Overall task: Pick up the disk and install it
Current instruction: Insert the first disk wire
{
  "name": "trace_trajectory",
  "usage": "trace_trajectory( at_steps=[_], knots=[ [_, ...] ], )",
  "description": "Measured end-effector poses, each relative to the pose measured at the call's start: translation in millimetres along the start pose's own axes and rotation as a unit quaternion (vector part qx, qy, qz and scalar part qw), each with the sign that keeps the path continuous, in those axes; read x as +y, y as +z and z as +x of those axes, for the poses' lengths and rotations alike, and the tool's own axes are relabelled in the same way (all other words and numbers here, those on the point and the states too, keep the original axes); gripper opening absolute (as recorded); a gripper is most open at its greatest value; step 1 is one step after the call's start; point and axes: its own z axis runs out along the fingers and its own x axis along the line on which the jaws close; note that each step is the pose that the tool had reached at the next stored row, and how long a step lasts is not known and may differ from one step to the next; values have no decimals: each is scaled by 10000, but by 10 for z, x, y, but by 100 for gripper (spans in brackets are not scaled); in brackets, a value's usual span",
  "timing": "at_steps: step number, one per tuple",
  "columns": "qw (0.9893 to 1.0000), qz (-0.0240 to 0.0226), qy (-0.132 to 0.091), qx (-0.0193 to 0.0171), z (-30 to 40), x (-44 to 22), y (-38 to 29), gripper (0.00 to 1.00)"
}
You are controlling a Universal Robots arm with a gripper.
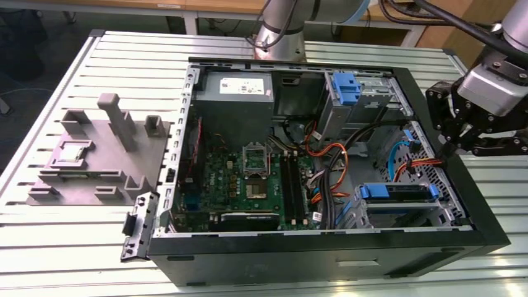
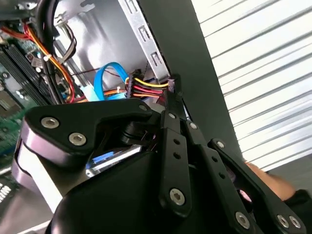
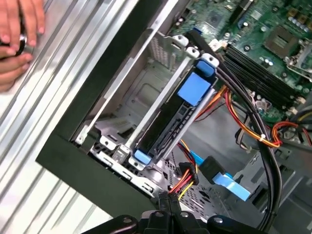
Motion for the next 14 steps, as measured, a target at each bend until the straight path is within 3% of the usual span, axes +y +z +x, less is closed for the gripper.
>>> trace_trajectory(
  at_steps=[6,9,10,14],
  knots=[
    [9988,38,-496,-27,-1,1,8,10],
    [9973,59,-726,-31,-1,2,11,11],
    [9968,66,-799,-31,-1,2,12,17],
    [9940,94,-1090,-28,-1,2,15,17]
  ],
)
